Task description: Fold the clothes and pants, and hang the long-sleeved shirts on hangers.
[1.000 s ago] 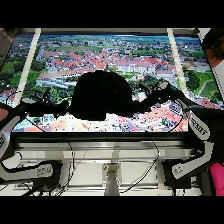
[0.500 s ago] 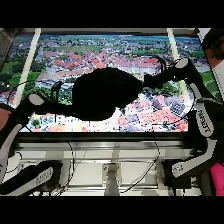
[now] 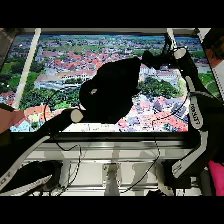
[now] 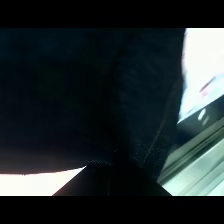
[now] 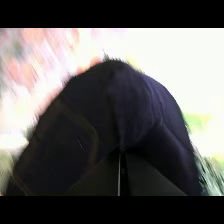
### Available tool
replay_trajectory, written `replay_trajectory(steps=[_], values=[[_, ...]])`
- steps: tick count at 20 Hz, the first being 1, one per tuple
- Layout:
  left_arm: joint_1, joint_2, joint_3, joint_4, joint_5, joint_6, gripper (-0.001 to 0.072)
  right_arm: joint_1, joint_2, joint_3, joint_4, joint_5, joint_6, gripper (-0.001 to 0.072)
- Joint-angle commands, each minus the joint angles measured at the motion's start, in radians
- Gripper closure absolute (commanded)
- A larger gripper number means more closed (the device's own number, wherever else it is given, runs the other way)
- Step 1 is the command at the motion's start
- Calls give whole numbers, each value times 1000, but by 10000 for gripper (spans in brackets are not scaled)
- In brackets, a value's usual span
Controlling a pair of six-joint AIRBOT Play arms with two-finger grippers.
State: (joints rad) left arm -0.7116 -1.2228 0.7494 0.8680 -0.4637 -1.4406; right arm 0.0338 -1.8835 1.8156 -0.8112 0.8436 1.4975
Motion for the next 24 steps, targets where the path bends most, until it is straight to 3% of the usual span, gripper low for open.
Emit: replay_trajectory(steps=[1, 2, 3, 4, 8, 10, 11, 12, 13, 14, 16, 20, 24], values=[[-142, -41, 1, -174, 365, -22, 687, 26, -40, 98, 15, -153, 39, 701], [-158, -45, 2, -173, 407, -21, 572, 28, -40, 120, 4, -170, 39, 518], [-167, -48, 2, -173, 428, -21, 269, 27, -40, 145, -24, -175, 39, 217], [-167, -48, 2, -174, 425, -22, 24, 22, -40, 178, -65, -172, 39, 167], [-166, -39, 5, -170, 423, -19, 7, -10, -22, 248, -106, -109, 39, 167], [-133, 12, 6, -91, 422, -7, 16, -40, -12, 248, -114, -5, 36, 168], [-106, 47, 6, -30, 422, -7, 55, -60, -11, 247, -118, 68, 36, 177], [-66, 90, 6, 33, 422, -7, 288, -77, -12, 246, -124, 145, 36, 333], [-21, 128, 6, 90, 422, -8, 561, -93, -12, 244, -126, 232, 36, 619], [32, 163, 6, 113, 422, -9, 686, -105, -12, 244, -137, 306, 35, 695], [145, 194, 13, 109, 377, -11, 690, -117, -12, 237, -151, 438, 18, 705], [435, 144, 134, 109, 10, -10, 691, -117, -12, 127, -26, 619, -90, 708], [615, 37, 244, 98, -304, 115, 691, -108, 20, -87, 112, 659, -167, 707]])
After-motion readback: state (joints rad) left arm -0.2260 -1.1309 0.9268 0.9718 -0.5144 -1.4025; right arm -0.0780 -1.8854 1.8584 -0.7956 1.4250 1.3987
